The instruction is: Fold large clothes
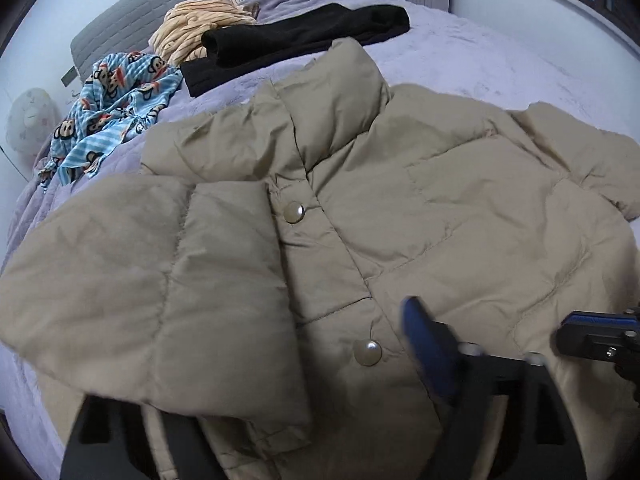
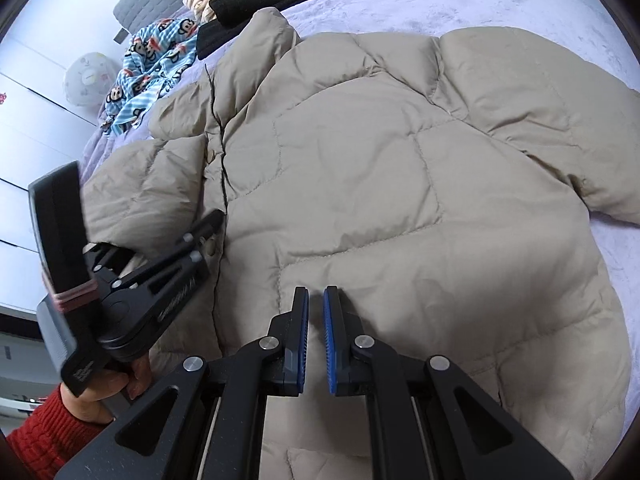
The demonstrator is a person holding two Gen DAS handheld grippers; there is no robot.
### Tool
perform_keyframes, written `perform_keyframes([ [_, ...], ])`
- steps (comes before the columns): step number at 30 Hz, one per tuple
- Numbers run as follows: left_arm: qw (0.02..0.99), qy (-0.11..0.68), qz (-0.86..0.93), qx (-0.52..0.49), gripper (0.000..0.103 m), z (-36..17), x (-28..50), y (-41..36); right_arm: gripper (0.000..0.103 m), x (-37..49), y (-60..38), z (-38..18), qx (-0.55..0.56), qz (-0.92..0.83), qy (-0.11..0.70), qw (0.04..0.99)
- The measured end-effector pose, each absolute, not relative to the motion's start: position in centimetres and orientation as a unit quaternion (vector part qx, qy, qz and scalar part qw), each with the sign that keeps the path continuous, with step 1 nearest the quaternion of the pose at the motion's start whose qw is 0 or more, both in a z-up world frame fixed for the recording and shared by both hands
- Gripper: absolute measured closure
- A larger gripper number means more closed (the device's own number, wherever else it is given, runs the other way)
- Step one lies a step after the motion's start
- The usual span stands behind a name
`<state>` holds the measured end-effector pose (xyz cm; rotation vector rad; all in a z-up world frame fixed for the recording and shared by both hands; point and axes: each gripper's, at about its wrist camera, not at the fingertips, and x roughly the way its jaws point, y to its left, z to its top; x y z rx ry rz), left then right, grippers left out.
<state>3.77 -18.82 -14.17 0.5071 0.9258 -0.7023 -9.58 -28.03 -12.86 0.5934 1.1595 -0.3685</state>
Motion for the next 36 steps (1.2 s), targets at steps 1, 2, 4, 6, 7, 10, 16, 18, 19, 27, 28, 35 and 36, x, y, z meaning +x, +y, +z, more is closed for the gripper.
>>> perform_keyframes([
  [1, 0.810, 0.425, -0.332, 0.230, 0.007, -13.2, 3.4, -18.2, 0.094, -9.0, -28.3, -13.0, 0.276, -0.171, 0.536, 0.780],
  [2, 0.812, 0.422, -0.335, 0.226, 0.007, -12.4, 3.3, -17.6, 0.094, -10.3, -29.3, -12.7, 0.275, -0.169, 0.535, 0.781],
  [4, 0.820, 0.419, -0.332, 0.207, 0.007, -10.2, 3.1, -15.2, 0.094, -10.7, -29.5, -12.3, 0.269, -0.168, 0.538, 0.781],
  [6, 0.836, 0.415, -0.310, 0.178, 0.007, -8.5, 3.3, -12.1, 0.088, -11.2, -29.4, -11.4, 0.255, -0.160, 0.548, 0.781],
  [7, 0.849, 0.414, -0.287, 0.163, 0.007, -7.7, 3.5, -10.0, 0.074, -10.7, -28.8, -11.1, 0.241, -0.152, 0.554, 0.782],
  [10, 0.872, 0.422, -0.218, 0.120, 0.007, -6.8, 5.2, -3.8, 0.027, -9.8, -26.4, -9.3, 0.184, -0.130, 0.552, 0.803],
  [16, 0.861, 0.494, -0.108, 0.047, 0.007, -10.8, 10.4, 5.4, 0.026, -4.2, -18.2, -8.5, 0.023, -0.055, 0.537, 0.841],
  [18, 0.850, 0.517, -0.105, 0.013, 0.007, -12.9, 12.0, 6.6, 0.024, -2.2, -15.0, -9.7, -0.044, -0.038, 0.539, 0.840],
  [19, 0.847, 0.522, -0.097, 0.013, 0.007, -13.9, 12.6, 6.8, 0.024, -1.1, -13.4, -10.6, -0.081, -0.032, 0.539, 0.838],
  [27, 0.844, 0.528, -0.076, 0.054, 0.007, -16.9, 12.9, 7.7, 0.025, 4.4, -13.3, -12.8, -0.135, -0.080, 0.517, 0.842],
  [28, 0.840, 0.534, -0.084, 0.049, 0.007, -16.6, 13.5, 7.7, 0.025, 4.6, -15.7, -12.2, -0.091, -0.111, 0.512, 0.847],
  [35, 0.787, 0.558, -0.199, -0.169, 0.007, -14.8, 21.1, 9.9, 0.085, 0.6, -29.8, -14.4, 0.283, -0.139, 0.520, 0.794],
  [36, 0.777, 0.572, -0.201, -0.170, 0.022, -15.6, 22.3, 9.2, 0.087, 0.3, -30.1, -14.9, 0.292, -0.138, 0.523, 0.788],
])
